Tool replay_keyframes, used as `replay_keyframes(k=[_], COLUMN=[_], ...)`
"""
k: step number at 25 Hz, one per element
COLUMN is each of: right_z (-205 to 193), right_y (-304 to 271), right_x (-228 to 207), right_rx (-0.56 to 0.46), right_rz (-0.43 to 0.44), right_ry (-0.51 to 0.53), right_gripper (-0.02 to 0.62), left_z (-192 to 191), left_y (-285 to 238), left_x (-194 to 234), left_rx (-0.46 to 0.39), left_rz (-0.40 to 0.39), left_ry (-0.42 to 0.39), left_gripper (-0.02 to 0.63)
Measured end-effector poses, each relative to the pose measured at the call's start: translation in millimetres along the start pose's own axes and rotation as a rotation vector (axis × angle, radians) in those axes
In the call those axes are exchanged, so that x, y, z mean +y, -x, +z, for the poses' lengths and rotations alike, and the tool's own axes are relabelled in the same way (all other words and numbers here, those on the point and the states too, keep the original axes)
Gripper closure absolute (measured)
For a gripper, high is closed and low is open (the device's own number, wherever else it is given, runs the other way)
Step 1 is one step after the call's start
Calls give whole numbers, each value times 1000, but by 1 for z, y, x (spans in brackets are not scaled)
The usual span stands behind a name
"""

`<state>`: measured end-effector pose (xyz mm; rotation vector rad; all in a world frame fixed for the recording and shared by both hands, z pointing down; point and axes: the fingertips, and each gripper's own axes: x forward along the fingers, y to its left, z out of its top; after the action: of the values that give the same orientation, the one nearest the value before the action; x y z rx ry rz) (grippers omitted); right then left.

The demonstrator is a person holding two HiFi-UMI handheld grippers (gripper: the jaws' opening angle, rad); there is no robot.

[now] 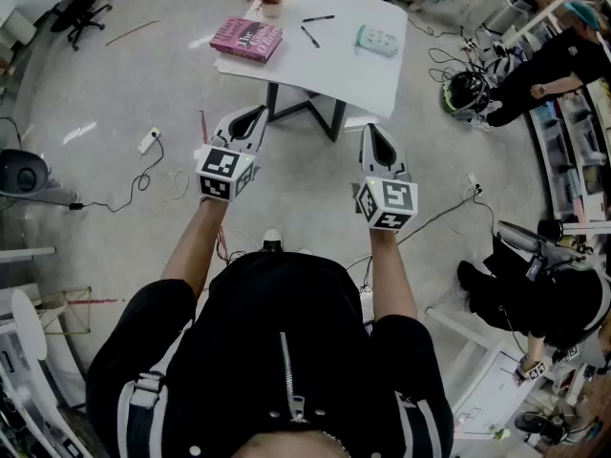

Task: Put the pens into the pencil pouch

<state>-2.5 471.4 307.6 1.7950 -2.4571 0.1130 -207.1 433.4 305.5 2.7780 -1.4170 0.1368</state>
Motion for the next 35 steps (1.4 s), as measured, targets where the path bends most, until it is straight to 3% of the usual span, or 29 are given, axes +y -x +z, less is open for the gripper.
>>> replay_keyframes(k=[8,12,14,16,35], right_z=[5,1,-3,-9,-22], right_y=[0,-1,-3,-5,-44], right_x=[2,1,-1,-2,33], right_rx=[-10,-1,10,27,58], right_rz=[-14,-19,-28,-35,-86], right_ry=[-8,-3,-10,-16,-22], right_gripper=[585,519,442,399,360], left_z=[-4,-1,0,-4,-33], left_y=[-1,-1,-3,-3,-8], left_x=[-1,-2,-1,0,48], left_rx=[4,-16,-27,-25,32], left_rz=[-22,-40,-50,-48,-109], left_ry=[15,35,60,76,70], left_gripper=[580,568,425,373,370])
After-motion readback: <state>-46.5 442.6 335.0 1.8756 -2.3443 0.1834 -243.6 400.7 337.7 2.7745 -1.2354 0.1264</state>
